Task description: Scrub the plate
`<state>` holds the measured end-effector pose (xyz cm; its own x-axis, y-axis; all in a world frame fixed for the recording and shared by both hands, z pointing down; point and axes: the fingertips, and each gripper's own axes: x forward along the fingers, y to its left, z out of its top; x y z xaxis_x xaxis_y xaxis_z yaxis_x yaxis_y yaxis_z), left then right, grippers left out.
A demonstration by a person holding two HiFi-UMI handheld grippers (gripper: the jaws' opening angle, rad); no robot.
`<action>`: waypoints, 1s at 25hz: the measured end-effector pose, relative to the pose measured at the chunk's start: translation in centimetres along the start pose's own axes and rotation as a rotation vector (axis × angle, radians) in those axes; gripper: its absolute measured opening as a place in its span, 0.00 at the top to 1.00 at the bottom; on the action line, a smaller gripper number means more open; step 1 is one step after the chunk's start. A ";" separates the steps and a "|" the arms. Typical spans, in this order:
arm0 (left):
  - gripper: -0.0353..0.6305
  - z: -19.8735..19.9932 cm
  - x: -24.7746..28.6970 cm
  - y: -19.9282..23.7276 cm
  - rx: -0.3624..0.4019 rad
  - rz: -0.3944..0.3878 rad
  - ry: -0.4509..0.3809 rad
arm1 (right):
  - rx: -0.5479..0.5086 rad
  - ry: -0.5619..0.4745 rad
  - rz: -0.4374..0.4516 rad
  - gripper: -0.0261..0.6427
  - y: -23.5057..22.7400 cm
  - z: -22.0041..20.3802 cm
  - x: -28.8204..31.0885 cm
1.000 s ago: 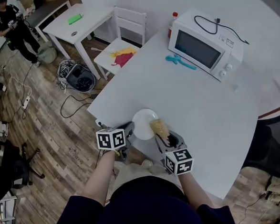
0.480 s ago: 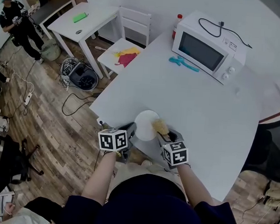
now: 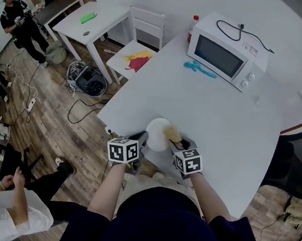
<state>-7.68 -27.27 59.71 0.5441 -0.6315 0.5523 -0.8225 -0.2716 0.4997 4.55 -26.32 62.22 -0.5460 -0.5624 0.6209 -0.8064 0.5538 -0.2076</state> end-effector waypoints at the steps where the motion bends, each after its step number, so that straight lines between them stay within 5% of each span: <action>1: 0.90 0.1 0.0 0.0 0.006 0.000 0.001 | 0.000 -0.006 0.002 0.71 0.0 0.4 0.2; 12: 0.90 0.0 0.2 0.3 0.014 0.024 0.022 | -0.054 -0.059 0.099 0.71 3.9 4.4 1.3; 25: 0.90 -0.4 0.4 0.5 0.038 0.046 0.041 | -0.099 0.024 0.209 0.71 7.2 -0.5 -0.8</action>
<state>-7.81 -27.33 60.46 0.5111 -0.6140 0.6014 -0.8522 -0.2708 0.4478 -0.72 -21.54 60.55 -0.6924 -0.4149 0.5903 -0.6493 0.7150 -0.2590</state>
